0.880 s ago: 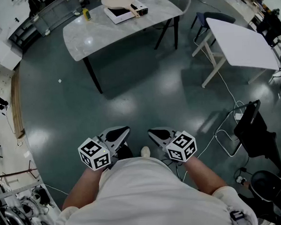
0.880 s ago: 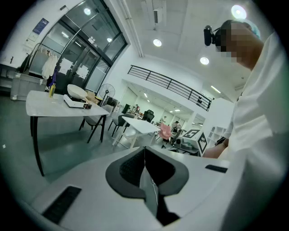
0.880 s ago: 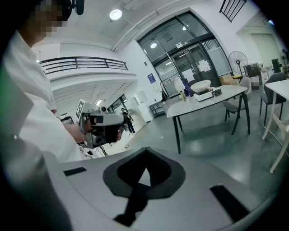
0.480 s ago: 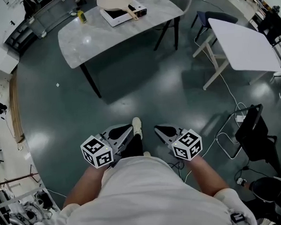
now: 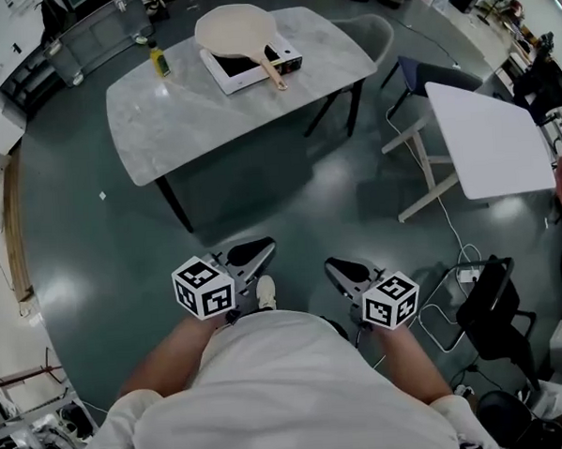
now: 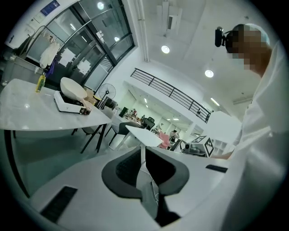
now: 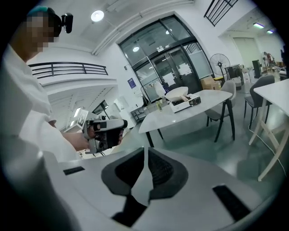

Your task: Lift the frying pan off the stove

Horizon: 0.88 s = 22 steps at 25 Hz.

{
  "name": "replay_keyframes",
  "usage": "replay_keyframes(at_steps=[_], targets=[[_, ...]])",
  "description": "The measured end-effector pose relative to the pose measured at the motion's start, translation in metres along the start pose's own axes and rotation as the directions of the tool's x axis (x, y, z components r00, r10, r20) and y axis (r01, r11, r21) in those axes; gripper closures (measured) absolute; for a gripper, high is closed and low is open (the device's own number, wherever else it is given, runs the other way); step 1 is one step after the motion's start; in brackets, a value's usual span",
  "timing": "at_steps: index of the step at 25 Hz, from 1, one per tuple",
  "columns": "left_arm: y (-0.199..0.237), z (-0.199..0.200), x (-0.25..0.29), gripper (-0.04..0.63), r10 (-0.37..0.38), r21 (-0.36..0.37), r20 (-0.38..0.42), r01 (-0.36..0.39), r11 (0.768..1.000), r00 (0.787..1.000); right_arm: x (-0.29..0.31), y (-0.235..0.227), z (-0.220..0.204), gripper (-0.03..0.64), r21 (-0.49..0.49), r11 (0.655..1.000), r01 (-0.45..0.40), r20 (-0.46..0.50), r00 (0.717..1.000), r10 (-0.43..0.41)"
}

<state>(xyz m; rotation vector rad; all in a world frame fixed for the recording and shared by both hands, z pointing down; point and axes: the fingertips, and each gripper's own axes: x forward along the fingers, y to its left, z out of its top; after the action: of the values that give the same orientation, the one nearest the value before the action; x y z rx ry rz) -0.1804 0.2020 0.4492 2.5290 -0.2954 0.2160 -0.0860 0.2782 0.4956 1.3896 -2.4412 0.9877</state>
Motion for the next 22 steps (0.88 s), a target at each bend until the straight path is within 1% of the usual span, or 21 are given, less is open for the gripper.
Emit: replay_keyframes(at_steps=[3, 6, 9, 11, 14, 19, 22], targets=[[0.031, 0.028, 0.021, 0.572, -0.002, -0.003, 0.006, 0.002, 1.000, 1.000, 0.022, -0.017, 0.034, 0.575, -0.003, 1.000, 0.000, 0.018, 1.000, 0.001], [0.043, 0.045, 0.038, 0.569, 0.000, -0.012, 0.022, 0.000, 1.000, 1.000, 0.030, -0.032, 0.049, 0.574, -0.004, 1.000, -0.017, -0.006, 1.000, 0.017], [0.057, 0.060, 0.059, 0.565, 0.022, -0.022, 0.039, -0.021, 1.000, 0.999, 0.035, -0.064, 0.065, 0.575, 0.011, 1.000, -0.028, -0.015, 0.999, 0.029], [0.068, 0.068, 0.073, 0.560, 0.051, -0.036, 0.049, -0.049, 0.998, 0.997, 0.040, -0.085, 0.078, 0.575, 0.016, 0.998, -0.053, -0.026, 0.998, 0.053], [0.078, 0.080, 0.097, 0.549, 0.104, -0.062, 0.070, -0.100, 0.993, 0.992, 0.042, -0.115, 0.100, 0.574, -0.033, 0.995, -0.094, -0.065, 0.994, 0.091], [0.079, 0.106, 0.142, 0.535, 0.180, -0.076, 0.098, -0.173, 0.982, 0.979, 0.028, -0.168, 0.139, 0.568, -0.073, 0.986, -0.153, -0.100, 0.984, 0.145], [0.081, 0.112, 0.167, 0.508, 0.221, -0.095, 0.090, -0.212, 0.973, 0.971, 0.025, -0.201, 0.152, 0.565, -0.055, 0.980, -0.189, -0.102, 0.978, 0.183]])
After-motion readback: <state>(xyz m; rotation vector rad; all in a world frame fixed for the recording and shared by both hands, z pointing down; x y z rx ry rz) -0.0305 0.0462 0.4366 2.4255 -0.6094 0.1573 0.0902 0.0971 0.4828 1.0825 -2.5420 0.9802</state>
